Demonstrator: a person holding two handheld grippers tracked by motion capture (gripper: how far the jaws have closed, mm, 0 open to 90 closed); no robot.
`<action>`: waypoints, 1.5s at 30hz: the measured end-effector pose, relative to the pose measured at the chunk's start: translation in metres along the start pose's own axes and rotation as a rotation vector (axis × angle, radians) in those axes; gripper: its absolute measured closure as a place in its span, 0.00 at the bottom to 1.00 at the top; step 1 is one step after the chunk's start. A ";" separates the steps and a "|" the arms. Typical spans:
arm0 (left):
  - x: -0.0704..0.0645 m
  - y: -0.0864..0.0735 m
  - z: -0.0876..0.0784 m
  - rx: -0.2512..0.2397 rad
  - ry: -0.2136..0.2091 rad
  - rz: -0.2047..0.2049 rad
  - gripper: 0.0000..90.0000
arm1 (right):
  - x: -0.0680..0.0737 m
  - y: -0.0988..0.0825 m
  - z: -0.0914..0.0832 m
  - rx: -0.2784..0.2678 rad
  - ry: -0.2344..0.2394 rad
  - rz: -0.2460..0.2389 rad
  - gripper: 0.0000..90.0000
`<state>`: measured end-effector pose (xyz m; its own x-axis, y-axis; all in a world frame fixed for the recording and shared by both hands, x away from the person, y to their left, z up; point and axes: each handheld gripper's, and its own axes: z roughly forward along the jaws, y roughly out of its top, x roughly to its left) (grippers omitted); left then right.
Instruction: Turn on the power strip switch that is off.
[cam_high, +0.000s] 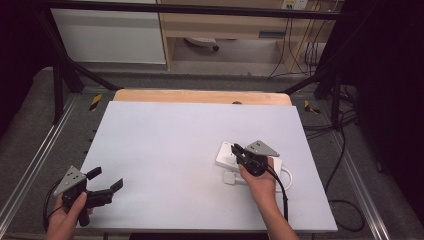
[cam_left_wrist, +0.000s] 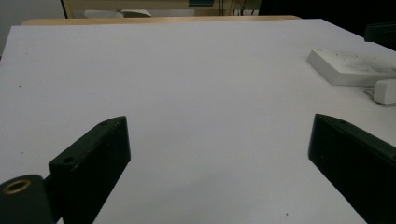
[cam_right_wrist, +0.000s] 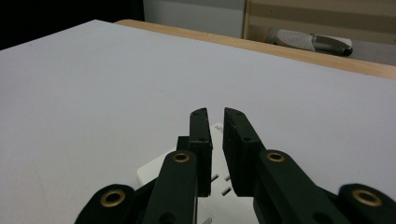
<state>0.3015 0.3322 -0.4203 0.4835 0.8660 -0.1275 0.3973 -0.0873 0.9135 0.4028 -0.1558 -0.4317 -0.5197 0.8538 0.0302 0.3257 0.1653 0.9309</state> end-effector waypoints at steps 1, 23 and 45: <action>0.000 0.000 0.000 0.002 0.000 0.002 0.06 | 0.000 0.000 0.000 0.000 0.000 0.000 0.92; 0.000 0.000 -0.001 0.002 0.001 0.008 0.07 | 0.004 -0.015 0.000 0.066 -0.010 -0.017 0.95; -0.001 0.000 0.000 0.006 0.000 0.013 0.07 | 0.007 -0.020 0.001 0.090 -0.015 -0.031 1.00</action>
<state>0.3006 0.3314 -0.4200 0.4884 0.8649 -0.1159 0.3958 -0.1011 0.9127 0.3939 -0.1524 -0.4503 -0.5194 0.8546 -0.0042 0.3797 0.2352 0.8947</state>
